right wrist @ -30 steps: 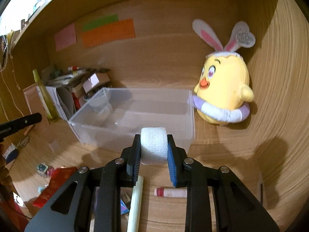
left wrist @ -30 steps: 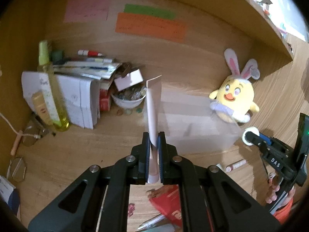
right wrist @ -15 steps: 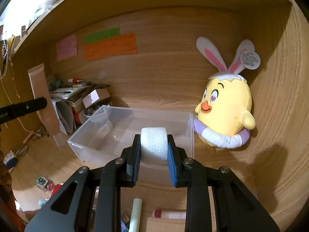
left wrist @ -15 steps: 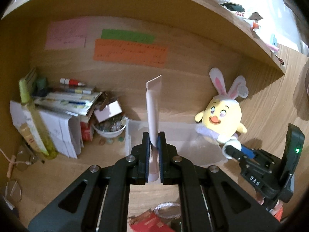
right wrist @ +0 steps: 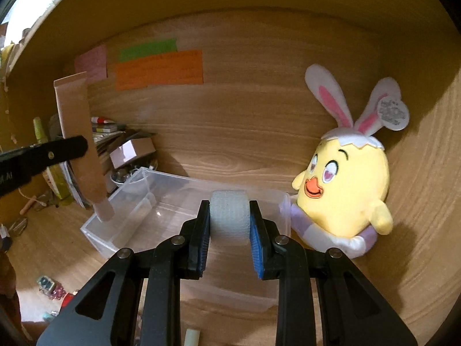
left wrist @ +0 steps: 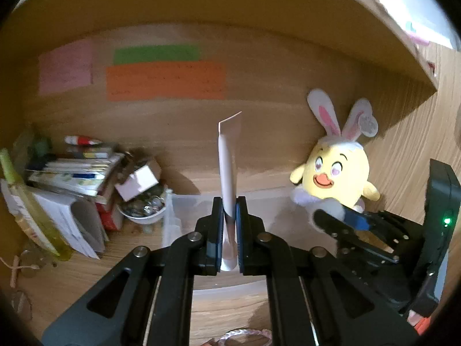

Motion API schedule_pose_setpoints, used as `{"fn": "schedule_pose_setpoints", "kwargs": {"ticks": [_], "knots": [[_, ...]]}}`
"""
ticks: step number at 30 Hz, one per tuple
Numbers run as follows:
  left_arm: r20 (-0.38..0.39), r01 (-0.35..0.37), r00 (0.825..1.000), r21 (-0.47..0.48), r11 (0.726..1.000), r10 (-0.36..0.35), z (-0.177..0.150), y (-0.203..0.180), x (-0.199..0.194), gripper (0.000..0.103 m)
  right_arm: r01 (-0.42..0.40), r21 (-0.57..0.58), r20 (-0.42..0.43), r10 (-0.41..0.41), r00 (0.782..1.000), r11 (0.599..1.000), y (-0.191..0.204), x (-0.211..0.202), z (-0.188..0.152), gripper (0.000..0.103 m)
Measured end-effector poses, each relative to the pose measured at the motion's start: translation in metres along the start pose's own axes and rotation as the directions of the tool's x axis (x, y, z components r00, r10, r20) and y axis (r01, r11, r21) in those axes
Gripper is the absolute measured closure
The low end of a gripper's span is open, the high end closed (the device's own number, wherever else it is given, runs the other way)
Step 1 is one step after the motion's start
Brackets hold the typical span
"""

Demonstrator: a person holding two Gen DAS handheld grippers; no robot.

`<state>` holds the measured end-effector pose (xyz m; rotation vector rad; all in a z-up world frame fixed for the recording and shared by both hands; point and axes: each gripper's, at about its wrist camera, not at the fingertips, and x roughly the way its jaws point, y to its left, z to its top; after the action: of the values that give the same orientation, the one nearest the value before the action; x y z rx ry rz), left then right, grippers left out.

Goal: Organize objects
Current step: 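Carry the pink tube and tape roll over the clear bin and release both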

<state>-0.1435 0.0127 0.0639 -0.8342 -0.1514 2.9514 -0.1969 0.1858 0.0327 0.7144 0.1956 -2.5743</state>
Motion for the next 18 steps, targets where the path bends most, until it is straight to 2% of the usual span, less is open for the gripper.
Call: {"fn": "schedule_pose_setpoints", "kwargs": {"ticks": [3, 5, 12, 15, 18], "knots": [[-0.037, 0.04, 0.999, -0.008, 0.999, -0.04, -0.002, -0.002, 0.013, 0.096, -0.009, 0.004, -0.03, 0.009, 1.0, 1.0, 0.001, 0.014, -0.003, 0.081], [-0.075, 0.092, 0.993, -0.018, 0.996, -0.093, -0.004, -0.003, 0.023, 0.096, -0.014, 0.004, -0.052, 0.014, 0.999, 1.0, 0.0, 0.022, -0.006, 0.081], [-0.199, 0.209, 0.955, -0.085, 0.974, -0.222, -0.014, -0.008, 0.065, 0.096, -0.007, -0.003, -0.122, 0.007, 0.993, 1.0, -0.002, 0.042, -0.017, 0.081], [-0.233, 0.211, 0.945, -0.102, 0.972, -0.23, -0.019, -0.006, 0.076, 0.096, 0.003, -0.016, -0.139, -0.005, 0.99, 1.0, -0.003, 0.047, -0.019, 0.081], [-0.258, 0.178, 0.946, -0.086, 0.98, -0.195, -0.024, -0.003, 0.082, 0.096, 0.003, -0.024, -0.161, -0.007, 0.987, 1.0, -0.003, 0.052, -0.021, 0.081]]}}
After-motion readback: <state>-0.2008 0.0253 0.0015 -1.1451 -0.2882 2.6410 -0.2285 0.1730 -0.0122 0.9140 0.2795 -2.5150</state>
